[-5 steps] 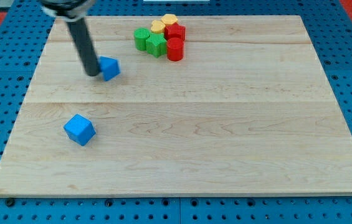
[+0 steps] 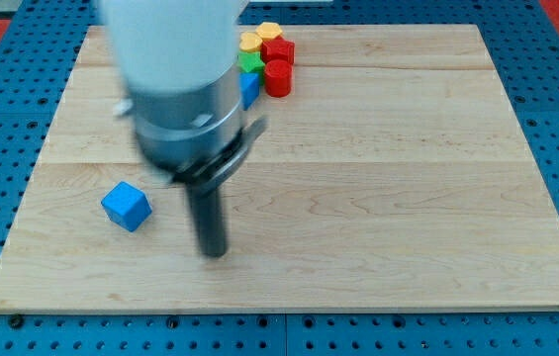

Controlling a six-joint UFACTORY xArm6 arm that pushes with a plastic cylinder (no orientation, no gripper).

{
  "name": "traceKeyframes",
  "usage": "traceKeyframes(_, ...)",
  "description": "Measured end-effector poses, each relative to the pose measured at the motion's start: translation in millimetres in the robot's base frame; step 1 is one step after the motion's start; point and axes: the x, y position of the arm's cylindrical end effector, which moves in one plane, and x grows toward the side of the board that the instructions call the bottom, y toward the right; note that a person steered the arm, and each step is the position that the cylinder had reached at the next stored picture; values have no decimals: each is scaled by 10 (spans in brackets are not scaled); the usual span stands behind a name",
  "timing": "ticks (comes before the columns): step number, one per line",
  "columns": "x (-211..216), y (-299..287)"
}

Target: Move the blue cube closer to the blue triangle

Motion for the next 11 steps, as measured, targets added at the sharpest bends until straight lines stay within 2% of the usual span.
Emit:
traceKeyframes(1, -265, -999)
traceKeyframes(2, -698, -964)
traceKeyframes(4, -636, -203)
traceKeyframes(5, -954, -131)
traceKeyframes(6, -1423, 223)
traceKeyframes(7, -1002, -69)
traceKeyframes(8, -1224, 375)
traceKeyframes(9, -1090, 686)
traceKeyframes(10, -1457, 957)
traceKeyframes(11, -2351, 1063)
